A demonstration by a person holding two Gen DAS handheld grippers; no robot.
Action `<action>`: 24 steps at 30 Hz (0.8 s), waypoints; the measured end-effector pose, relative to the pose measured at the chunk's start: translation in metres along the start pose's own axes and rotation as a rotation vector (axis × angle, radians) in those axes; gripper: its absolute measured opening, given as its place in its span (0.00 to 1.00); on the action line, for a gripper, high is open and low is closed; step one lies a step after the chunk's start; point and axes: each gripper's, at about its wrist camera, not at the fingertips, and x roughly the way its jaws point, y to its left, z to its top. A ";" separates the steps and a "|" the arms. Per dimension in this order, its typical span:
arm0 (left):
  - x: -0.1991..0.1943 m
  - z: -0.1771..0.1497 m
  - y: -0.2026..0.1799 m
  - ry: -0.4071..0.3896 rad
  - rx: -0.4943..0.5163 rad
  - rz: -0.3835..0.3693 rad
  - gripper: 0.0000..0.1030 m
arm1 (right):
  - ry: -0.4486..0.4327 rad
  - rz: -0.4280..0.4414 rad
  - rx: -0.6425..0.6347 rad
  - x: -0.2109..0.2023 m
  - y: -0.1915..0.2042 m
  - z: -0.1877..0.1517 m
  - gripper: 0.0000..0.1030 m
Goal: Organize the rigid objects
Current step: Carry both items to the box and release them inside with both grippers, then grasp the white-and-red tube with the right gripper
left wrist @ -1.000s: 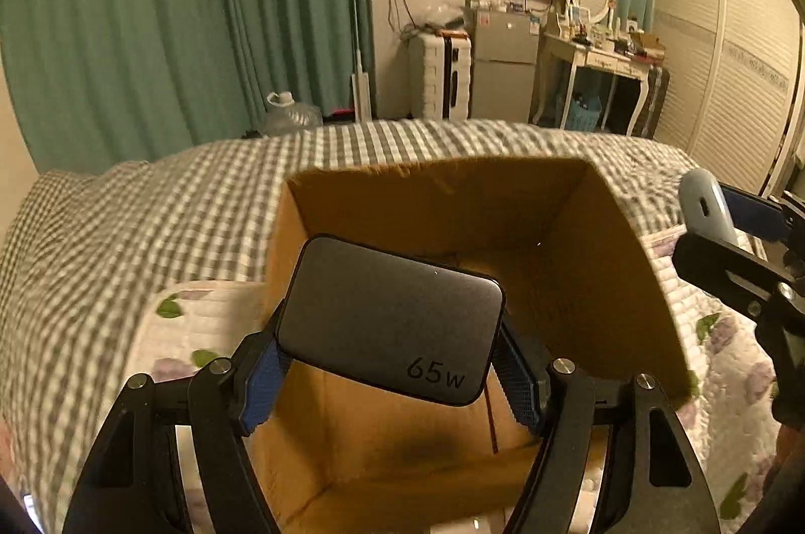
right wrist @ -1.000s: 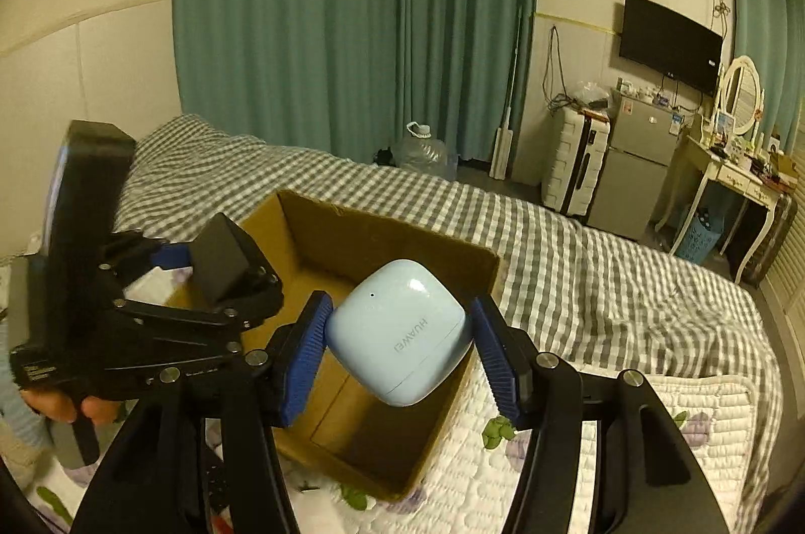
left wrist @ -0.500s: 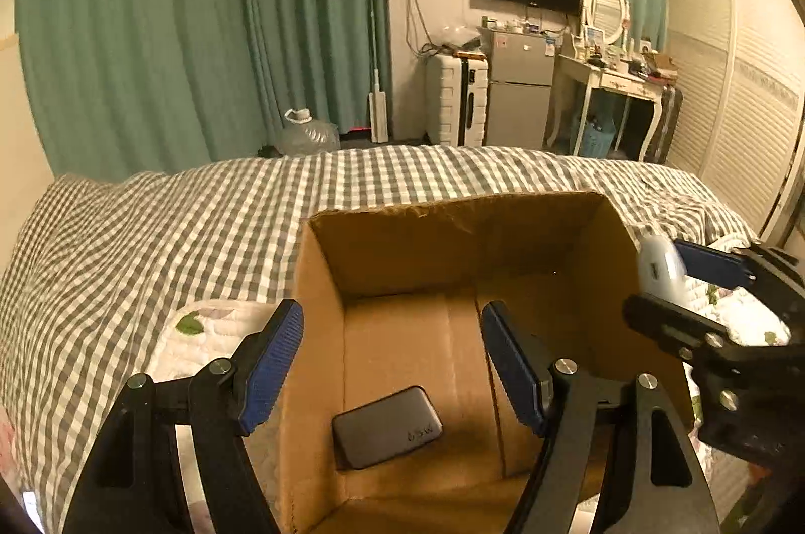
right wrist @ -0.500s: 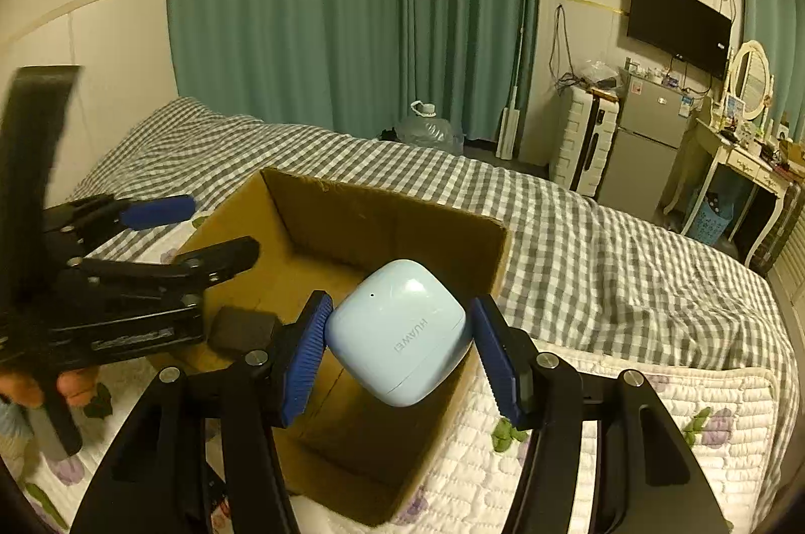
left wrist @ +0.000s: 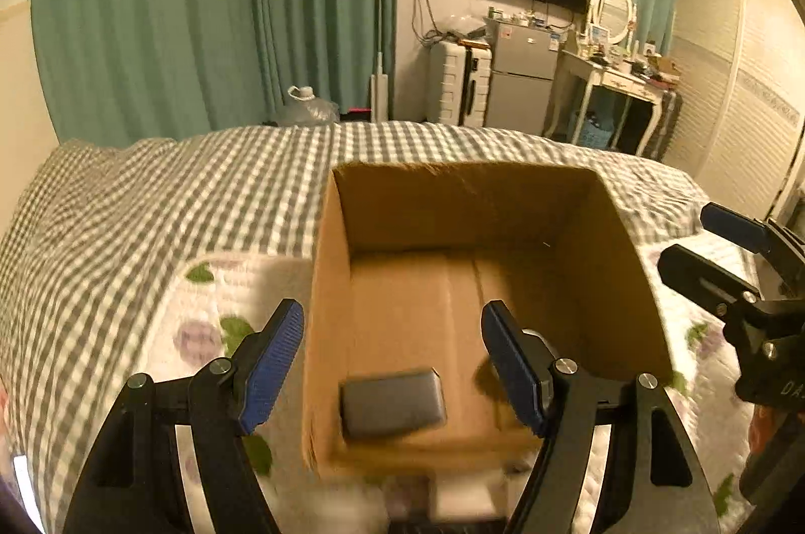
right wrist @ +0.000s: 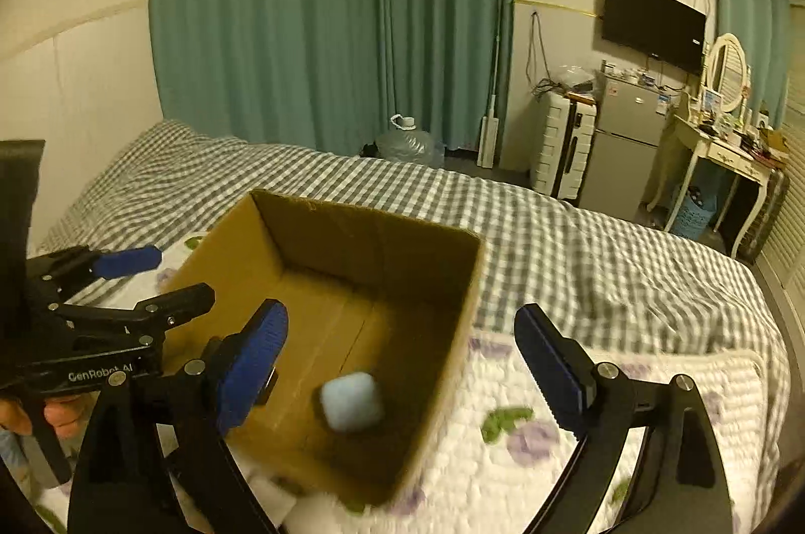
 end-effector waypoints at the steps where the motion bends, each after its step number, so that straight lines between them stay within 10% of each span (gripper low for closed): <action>1: -0.010 -0.005 -0.003 0.001 0.007 -0.004 0.74 | 0.001 -0.006 -0.008 -0.009 0.002 -0.002 0.89; 11: -0.076 -0.078 -0.002 0.063 -0.027 0.067 0.74 | 0.125 -0.025 -0.006 -0.060 0.048 -0.065 0.89; 24: -0.039 -0.135 0.037 0.171 -0.139 0.140 0.74 | 0.294 0.031 -0.023 0.021 0.098 -0.122 0.72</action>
